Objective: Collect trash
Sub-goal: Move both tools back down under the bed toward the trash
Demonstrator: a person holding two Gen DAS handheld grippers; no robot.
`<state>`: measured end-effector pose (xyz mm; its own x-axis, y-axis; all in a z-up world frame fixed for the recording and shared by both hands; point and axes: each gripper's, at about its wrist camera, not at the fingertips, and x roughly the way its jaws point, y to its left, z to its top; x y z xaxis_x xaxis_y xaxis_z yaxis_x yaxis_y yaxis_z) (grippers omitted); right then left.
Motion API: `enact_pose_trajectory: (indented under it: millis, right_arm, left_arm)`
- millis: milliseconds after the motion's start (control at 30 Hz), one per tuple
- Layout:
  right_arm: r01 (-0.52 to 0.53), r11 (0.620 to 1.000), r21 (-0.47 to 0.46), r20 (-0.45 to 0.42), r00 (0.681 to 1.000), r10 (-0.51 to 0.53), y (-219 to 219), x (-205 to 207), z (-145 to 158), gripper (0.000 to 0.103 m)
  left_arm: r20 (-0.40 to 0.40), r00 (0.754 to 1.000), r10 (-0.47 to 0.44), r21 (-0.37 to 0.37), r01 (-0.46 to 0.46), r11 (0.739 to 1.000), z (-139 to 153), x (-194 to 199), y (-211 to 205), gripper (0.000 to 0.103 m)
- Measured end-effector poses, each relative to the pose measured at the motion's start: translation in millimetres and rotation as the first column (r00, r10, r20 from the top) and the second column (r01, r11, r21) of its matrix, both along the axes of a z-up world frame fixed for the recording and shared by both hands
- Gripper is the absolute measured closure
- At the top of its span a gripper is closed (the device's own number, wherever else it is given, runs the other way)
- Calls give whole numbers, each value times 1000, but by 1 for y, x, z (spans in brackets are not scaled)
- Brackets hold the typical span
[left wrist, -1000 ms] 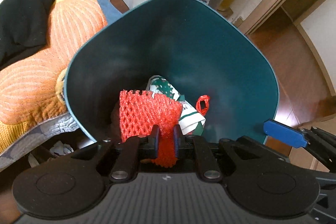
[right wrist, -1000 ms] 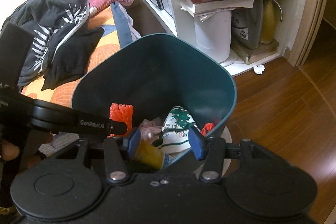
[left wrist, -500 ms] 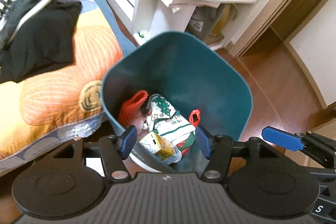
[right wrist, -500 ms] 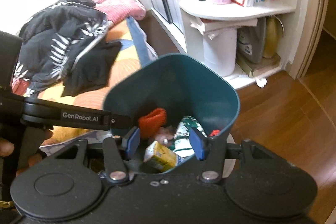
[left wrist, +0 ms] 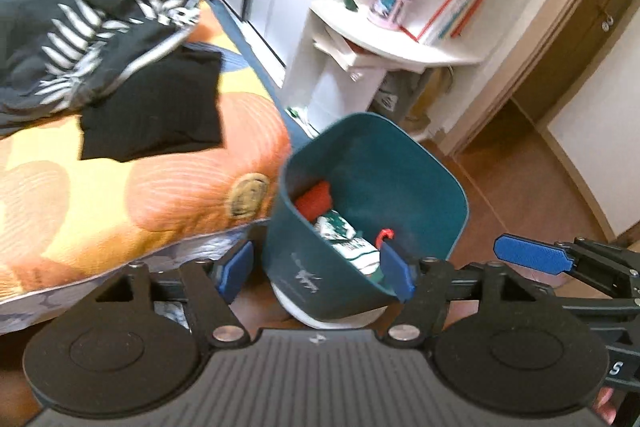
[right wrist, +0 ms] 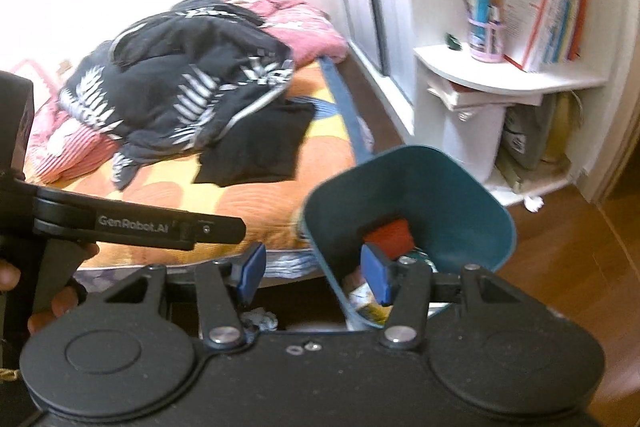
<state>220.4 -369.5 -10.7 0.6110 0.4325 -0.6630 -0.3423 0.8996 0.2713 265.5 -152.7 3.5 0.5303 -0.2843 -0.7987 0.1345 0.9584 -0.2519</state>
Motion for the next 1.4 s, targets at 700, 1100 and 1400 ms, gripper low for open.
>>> enact_pose_trajectory:
  millis: [700,1100,1400]
  right_arm:
    - [-380,925,28,-67,922,381,162,-31,-40,49]
    - [-723,682,-113,-250,685,685,295,-41,-200,49]
    - [-874,461,-154,-390,483,784,352,-50,-320,49]
  left_arm:
    - [21,927,375,18,-375,927,-34,-108,204,0]
    - [-346,709,614,129,-612,780,-222,-101,319,0]
    - [-555,477,681,211,-711,670,-342,-95,375,0]
